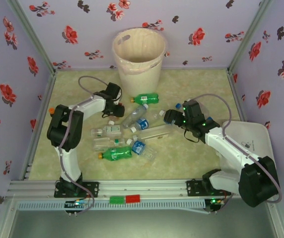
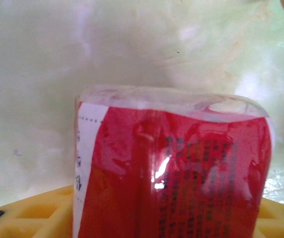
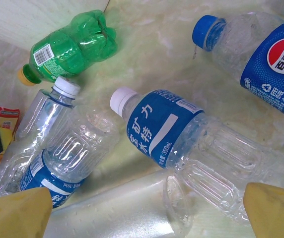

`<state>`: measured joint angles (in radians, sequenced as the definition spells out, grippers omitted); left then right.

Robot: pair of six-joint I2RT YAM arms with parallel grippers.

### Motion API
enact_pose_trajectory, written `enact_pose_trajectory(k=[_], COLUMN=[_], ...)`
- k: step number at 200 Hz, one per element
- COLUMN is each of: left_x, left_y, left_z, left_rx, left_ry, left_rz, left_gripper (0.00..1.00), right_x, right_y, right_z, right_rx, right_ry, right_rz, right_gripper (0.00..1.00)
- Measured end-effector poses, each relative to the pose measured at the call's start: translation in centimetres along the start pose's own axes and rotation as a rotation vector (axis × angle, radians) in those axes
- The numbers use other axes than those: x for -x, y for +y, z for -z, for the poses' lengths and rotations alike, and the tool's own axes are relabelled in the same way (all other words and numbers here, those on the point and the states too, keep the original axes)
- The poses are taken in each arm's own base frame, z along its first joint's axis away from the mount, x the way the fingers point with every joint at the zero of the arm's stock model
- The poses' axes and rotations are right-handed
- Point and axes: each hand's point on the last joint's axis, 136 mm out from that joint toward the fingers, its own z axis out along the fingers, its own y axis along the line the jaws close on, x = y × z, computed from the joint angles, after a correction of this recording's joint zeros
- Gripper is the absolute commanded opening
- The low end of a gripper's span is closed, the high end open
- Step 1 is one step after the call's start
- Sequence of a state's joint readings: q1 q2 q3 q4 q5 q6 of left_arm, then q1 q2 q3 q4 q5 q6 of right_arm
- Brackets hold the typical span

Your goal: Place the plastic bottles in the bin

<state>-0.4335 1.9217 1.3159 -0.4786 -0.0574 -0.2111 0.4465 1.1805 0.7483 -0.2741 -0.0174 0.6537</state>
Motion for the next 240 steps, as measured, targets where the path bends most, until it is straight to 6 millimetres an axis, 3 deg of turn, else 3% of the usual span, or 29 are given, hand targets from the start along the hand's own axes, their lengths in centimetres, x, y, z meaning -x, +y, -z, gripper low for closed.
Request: enact_pose_trajectory(k=[31,87,112,159,186,214,240], left_x=[1.7,7.1,10.1,16.5,19.8,23.6,27.0], left_y=[1.0,1.2,0.7,-1.3,-2.2,-2.9,-3.8], left_z=[3.6,13.3,18.4,29.9,35.1,36.8,34.4], left_rx=[0.015,-0.018,-0.057,-0.220,-0.296,-0.340,-0.363], left_ry=[-0.097,-0.365,-0.504,-0.819,-0.976,-1.078,-1.095], left_rz=[0.025,0.064,0.075,0.096,0.102,0.114,0.129], left_gripper=[0.42,0.41,0.41,0.40,0.40,0.40,0.40], right_x=[0.0,0.1,-0.2,-1.0,-1.2,-1.1,-0.9], right_y=[0.0,-0.3,-0.6,-1.3,-1.4,-1.4,-1.2], right_z=[0.0,0.1,0.0,-0.3,-0.3,-0.1,0.3], right_rx=[0.000,-0.013,-0.019,-0.035,-0.038,-0.032,-0.022], right_ry=[0.000,-0.012,-0.007,0.008,0.011,0.004,-0.008], right_rz=[0.000,0.004,0.008,0.011,0.011,0.011,0.011], right_gripper=[1.00,1.00,1.00,1.00,1.00,1.00,1.00])
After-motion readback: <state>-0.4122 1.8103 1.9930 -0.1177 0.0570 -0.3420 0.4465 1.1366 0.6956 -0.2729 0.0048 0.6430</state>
